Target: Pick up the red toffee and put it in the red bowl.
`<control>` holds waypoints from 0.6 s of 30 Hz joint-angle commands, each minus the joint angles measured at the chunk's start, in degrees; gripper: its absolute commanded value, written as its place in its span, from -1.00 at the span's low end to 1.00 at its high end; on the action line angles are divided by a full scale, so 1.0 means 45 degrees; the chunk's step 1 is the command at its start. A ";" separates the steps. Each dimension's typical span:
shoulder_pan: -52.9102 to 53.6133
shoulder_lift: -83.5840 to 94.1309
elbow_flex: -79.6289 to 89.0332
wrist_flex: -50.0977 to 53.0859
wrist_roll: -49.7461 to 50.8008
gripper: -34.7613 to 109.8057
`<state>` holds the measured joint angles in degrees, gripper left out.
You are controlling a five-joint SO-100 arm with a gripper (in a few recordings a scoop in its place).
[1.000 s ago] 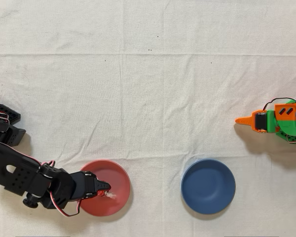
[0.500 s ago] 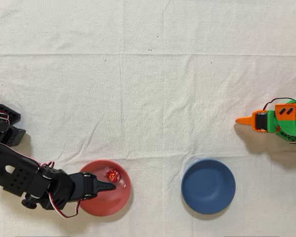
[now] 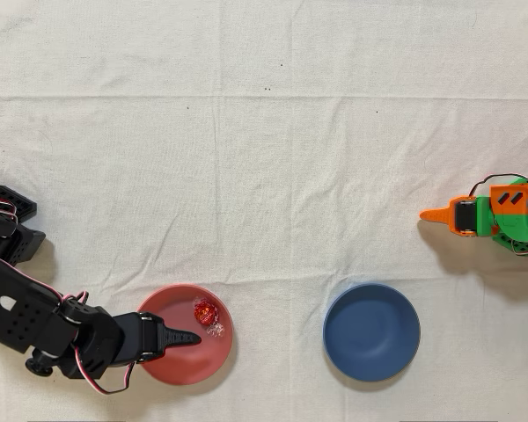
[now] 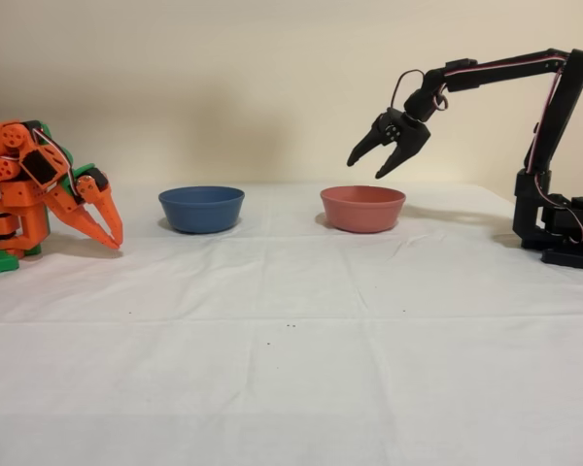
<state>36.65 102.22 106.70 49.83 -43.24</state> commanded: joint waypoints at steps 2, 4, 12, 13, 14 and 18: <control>0.0137 0.1719 -0.0059 0.0723 0.0059 -0.33; 0.0137 0.2090 -0.0059 0.1113 0.0273 -0.41; -0.0508 0.3730 -0.0273 0.3105 0.1738 -0.51; -0.0723 0.4004 -0.0254 0.3359 0.1992 -0.51; -0.0977 0.4336 -0.0137 0.3574 0.2207 -0.51; -0.2363 0.5762 0.0684 0.4375 0.2988 -0.51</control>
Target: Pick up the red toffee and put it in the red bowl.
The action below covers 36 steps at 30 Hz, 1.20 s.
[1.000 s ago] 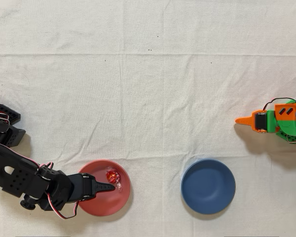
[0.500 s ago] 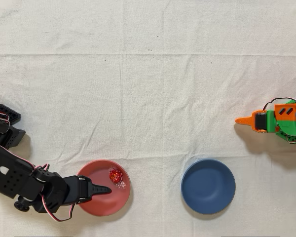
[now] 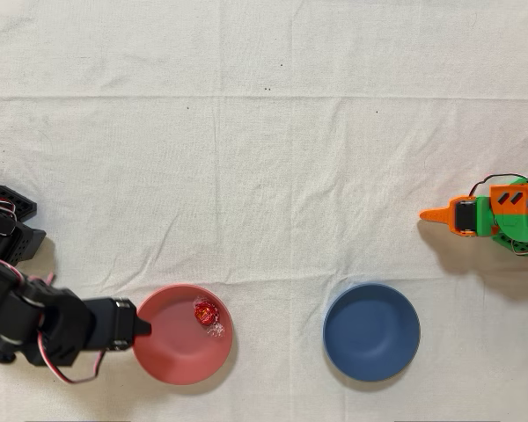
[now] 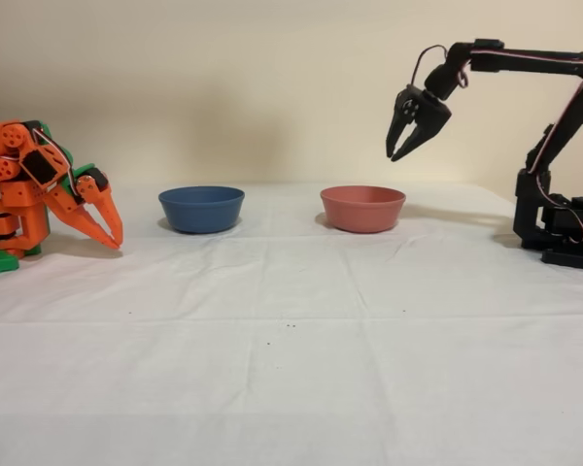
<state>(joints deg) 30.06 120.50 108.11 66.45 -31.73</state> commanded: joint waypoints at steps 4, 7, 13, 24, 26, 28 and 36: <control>-0.2168 0.3125 0.1230 0.0957 0.1680 -0.51; -0.3164 0.4570 0.2188 0.0723 0.2598 -0.51; -0.4336 0.6484 0.4453 -0.0352 0.4512 -0.51; -0.4922 0.9238 0.9063 -0.3672 0.7363 -0.51; -0.5215 1.0566 1.0020 -0.4160 0.7246 -0.51; -0.5527 1.1621 1.0703 -0.4180 0.7031 -0.51; -0.5762 1.3750 1.2285 -0.4551 0.7305 -0.51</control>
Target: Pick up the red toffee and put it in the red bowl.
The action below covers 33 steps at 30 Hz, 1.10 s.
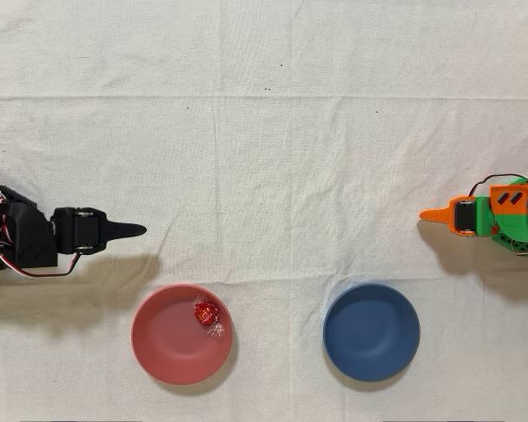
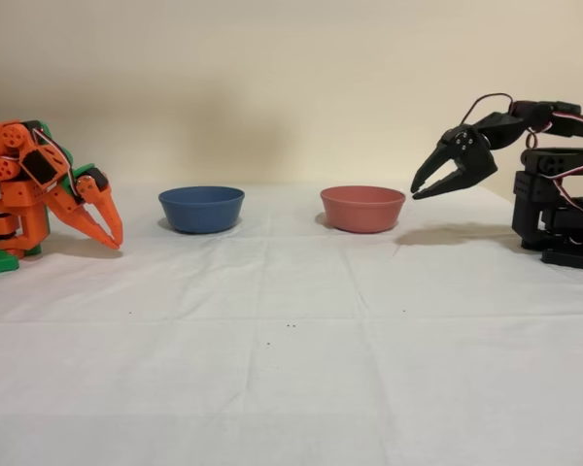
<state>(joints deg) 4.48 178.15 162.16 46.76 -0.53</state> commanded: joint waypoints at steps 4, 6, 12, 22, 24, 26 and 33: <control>-0.0117 0.1348 0.0781 -0.0137 0.0645 -0.51; -0.0078 0.1348 0.1172 -0.0332 0.0488 -0.51; -0.0020 0.1348 0.2871 -0.1484 0.0371 -0.51; -0.0059 0.1367 0.2969 0.0664 0.2148 -0.51; -0.0039 0.1367 0.2969 0.0918 0.2285 -0.51; -0.0039 0.1367 0.2969 0.0918 0.2285 -0.51; -0.0039 0.1367 0.2969 0.0918 0.2324 -0.51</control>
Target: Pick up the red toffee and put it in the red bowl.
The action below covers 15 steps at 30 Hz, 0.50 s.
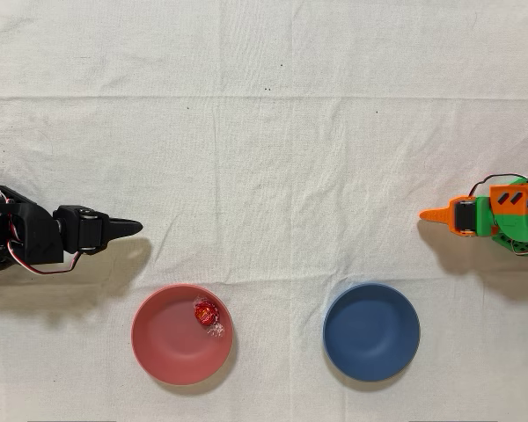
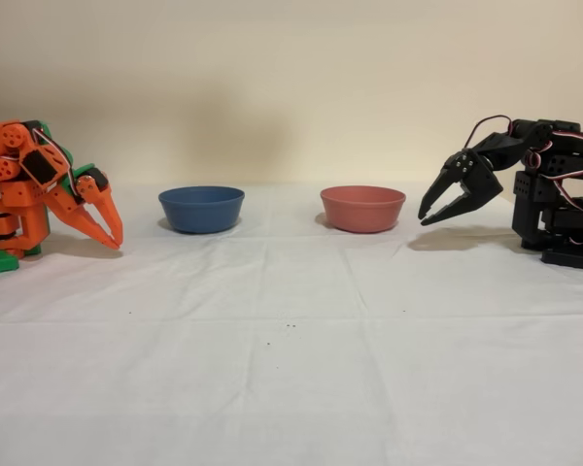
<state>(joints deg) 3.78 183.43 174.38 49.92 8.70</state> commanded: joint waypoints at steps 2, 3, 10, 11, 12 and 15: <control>0.0117 0.0195 0.0254 0.0195 -0.0273 -0.51; 0.0098 0.0195 0.0254 0.0176 -0.0430 -0.51; 0.0098 0.0195 0.0254 0.0195 -0.0313 -0.51; 0.0098 0.0195 0.0254 0.0195 -0.0313 -0.51; 0.0098 0.0195 0.0254 0.0176 -0.0313 -0.51; 0.0098 0.0195 0.0254 0.0176 -0.0332 -0.51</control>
<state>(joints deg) 3.78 183.43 174.38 49.92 7.12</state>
